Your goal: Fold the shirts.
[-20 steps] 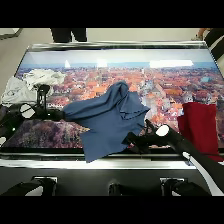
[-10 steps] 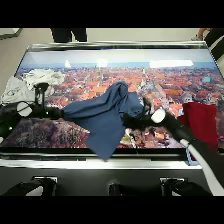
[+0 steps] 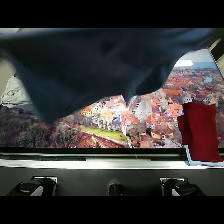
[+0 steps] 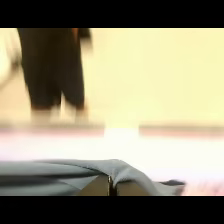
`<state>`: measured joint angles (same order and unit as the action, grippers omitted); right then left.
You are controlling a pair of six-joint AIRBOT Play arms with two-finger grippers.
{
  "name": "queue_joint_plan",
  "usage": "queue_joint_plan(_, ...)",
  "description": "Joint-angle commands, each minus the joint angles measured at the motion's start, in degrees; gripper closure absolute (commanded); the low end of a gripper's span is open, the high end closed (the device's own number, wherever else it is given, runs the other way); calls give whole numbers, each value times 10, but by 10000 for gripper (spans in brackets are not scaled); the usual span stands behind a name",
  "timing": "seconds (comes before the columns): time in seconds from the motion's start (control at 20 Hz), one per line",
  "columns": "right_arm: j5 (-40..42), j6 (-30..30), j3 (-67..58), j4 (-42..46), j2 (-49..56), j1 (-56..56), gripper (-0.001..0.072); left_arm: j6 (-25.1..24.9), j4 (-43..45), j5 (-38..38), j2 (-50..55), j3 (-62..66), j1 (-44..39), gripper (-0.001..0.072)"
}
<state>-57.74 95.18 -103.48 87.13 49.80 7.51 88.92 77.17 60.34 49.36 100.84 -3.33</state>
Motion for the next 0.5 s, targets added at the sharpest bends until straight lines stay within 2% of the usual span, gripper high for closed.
queue_joint_plan(0.0, -42, 17, -65, 36, -57, -9, 667, 13, -32, 37, -34, 110, 0, 677)
queue_joint_plan(0.15, -54, 17, -65, 36, -65, -9, 666, 11, 5, 49, -34, 117, 0, 677)
queue_joint_plan(0.25, -78, 17, -65, 36, -49, -9, 666, 11, 35, 94, -7, 117, 0, 676)
queue_joint_plan(0.35, -128, 16, -65, 43, -3, -9, 666, -17, 59, 114, 38, 98, 0, 676)
queue_joint_plan(0.45, -198, 17, -63, 69, 75, -9, 666, -42, 64, 96, 98, 55, 0, 676)
